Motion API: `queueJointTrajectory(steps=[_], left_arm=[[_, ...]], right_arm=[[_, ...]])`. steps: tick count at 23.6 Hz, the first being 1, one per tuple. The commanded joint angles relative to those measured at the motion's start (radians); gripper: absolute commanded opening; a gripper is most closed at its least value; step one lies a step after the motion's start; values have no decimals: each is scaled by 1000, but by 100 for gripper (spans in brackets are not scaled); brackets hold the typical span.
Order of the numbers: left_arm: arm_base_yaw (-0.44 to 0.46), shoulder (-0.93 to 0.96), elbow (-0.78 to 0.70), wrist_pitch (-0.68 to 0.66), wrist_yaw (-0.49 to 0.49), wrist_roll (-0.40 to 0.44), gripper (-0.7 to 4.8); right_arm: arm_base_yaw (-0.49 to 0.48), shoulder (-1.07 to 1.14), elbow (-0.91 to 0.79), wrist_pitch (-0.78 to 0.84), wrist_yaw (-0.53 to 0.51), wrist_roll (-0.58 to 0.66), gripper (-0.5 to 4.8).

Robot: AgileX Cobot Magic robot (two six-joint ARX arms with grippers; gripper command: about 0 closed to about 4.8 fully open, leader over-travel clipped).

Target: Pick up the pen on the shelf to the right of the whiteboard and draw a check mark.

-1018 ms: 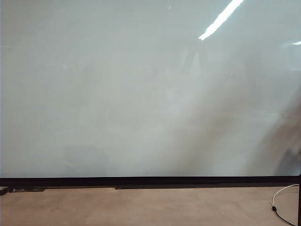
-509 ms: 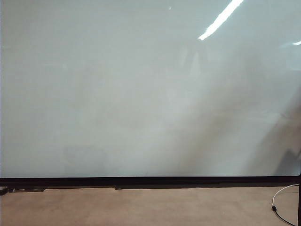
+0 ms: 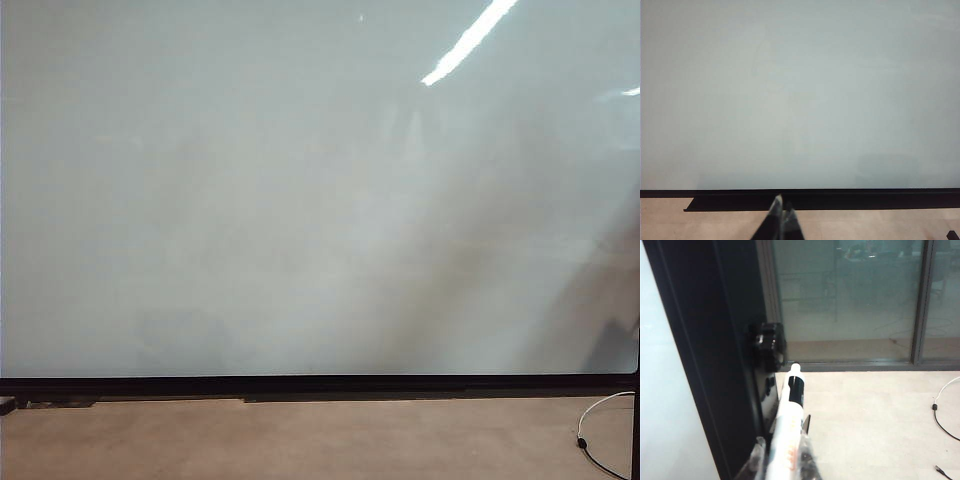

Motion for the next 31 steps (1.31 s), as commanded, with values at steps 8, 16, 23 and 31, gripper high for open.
queueJointTrajectory(steps=[8,16,23,31], left_arm=[[0,0,3,13,0,5,-5],[0,0,3,13,0,5,-5],[0,0,3,13,0,5,-5],[0,0,3,13,0,5,-4]], right_arm=[[-19,-26,1,13,13,-8,-6],[-39,-30,0,13,69,-12,-5],[-27,-179,-116,12,306,-31,-6],[90,-404,-320,6,582,-46,-5]])
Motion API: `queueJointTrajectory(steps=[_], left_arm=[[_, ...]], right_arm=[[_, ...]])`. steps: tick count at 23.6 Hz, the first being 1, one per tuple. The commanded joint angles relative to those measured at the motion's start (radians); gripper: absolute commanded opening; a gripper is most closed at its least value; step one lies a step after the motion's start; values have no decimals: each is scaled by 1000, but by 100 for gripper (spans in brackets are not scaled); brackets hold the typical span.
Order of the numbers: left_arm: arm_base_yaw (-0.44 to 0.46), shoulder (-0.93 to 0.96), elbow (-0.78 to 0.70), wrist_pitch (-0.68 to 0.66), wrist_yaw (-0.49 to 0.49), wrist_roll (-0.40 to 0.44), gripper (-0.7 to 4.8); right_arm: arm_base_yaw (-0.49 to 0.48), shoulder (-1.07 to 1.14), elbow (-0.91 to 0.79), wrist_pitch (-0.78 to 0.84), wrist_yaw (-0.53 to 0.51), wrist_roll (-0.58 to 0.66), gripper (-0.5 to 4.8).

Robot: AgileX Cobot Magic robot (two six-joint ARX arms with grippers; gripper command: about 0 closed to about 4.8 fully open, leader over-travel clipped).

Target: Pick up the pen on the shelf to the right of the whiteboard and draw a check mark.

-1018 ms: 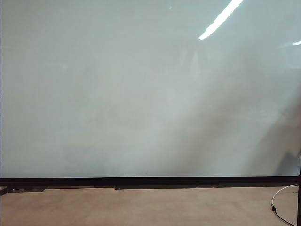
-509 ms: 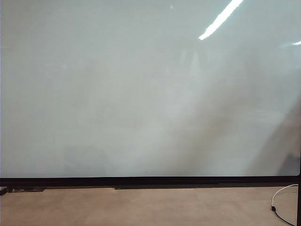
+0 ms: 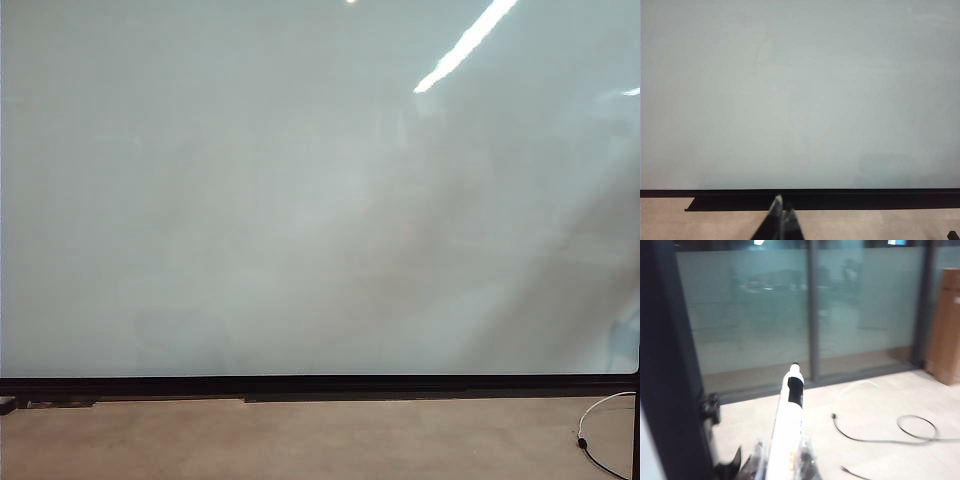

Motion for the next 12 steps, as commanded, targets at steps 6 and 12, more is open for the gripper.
queueJointTrajectory(steps=[6,12], left_arm=[[0,0,3,13,0,4,-4],[0,0,3,13,0,4,-4]], right_arm=[[188,-233,-227,13,289,-37,-5],[298,-342,-307,11,321,-41,-5]])
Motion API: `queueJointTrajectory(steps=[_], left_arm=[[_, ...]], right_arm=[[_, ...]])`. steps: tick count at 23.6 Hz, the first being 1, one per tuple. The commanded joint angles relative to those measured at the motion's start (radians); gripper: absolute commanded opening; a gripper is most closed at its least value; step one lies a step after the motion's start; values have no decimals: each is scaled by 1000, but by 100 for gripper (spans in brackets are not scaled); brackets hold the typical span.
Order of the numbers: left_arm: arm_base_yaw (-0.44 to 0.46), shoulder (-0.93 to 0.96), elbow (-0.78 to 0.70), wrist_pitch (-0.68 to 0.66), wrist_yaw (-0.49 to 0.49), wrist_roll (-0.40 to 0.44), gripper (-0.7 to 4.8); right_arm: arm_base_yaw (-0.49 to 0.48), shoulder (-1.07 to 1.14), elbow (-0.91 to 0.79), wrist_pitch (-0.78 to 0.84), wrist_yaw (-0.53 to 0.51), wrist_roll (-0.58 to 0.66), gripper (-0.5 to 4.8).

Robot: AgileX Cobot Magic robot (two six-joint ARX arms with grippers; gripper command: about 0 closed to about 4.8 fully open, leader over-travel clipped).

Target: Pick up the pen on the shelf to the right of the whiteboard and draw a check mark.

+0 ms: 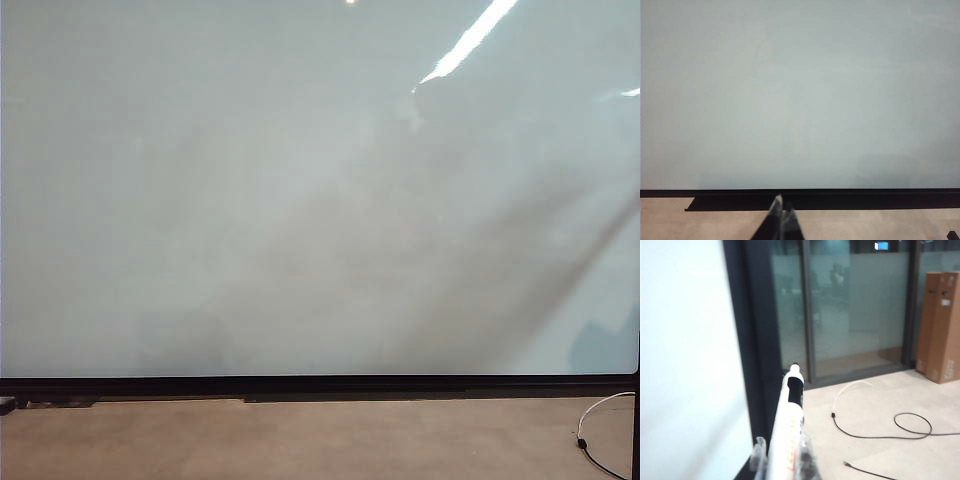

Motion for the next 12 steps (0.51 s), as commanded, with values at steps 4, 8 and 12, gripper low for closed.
queueJointTrajectory(steps=[4,8,12], left_arm=[[0,0,3,13,0,5,-5],[0,0,3,12,0,5,-4],[0,0,3,13,0,5,-4]], right_arm=[[126,-84,-57,2,10,-2,-5],[225,-97,-62,-9,2,3,-5],[309,-97,-60,-7,-6,28,-5]])
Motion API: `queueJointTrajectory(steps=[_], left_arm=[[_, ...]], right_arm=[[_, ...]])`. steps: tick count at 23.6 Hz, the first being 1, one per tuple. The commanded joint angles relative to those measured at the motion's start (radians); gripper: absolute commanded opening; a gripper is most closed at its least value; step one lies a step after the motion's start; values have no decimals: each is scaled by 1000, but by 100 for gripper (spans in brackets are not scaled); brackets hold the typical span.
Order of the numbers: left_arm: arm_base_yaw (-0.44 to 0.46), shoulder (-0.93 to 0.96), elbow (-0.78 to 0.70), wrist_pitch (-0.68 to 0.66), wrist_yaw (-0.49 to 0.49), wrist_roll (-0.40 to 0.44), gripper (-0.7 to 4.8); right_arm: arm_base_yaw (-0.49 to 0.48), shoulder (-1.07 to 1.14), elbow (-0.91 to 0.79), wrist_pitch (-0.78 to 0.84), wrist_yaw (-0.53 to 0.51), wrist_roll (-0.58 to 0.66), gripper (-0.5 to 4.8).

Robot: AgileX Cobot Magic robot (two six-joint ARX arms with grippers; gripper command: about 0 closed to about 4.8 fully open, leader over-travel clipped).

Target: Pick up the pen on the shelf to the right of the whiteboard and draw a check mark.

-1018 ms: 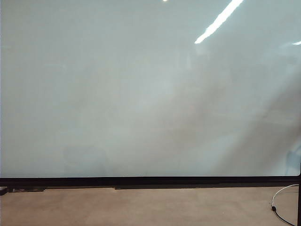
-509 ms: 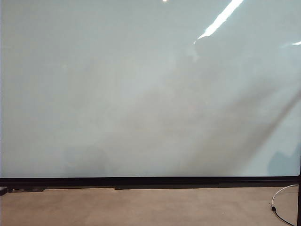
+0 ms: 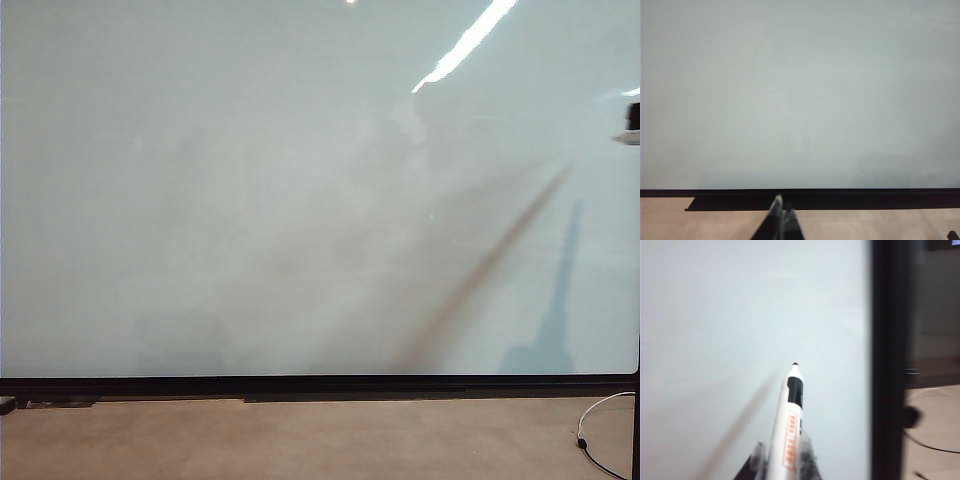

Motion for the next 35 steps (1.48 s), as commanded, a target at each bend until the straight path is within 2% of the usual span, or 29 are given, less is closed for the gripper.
queueJointTrajectory(steps=[1,5,10,18,30,35], left_arm=[[0,0,3,13,0,5,-4],[0,0,3,13,0,5,-5],[0,0,3,13,1,5,-4],[0,0,3,13,0,5,-4],[0,0,3,13,0,5,-4],[0,0,3,12,0,5,-5]], right_arm=[[63,-2,3,14,-10,31,-5],[136,-2,3,14,-53,63,-5],[191,-1,18,13,-168,127,-5],[198,5,72,-31,-310,195,-5],[203,17,160,-204,-434,255,-6],[254,119,204,-154,-431,257,-5]])
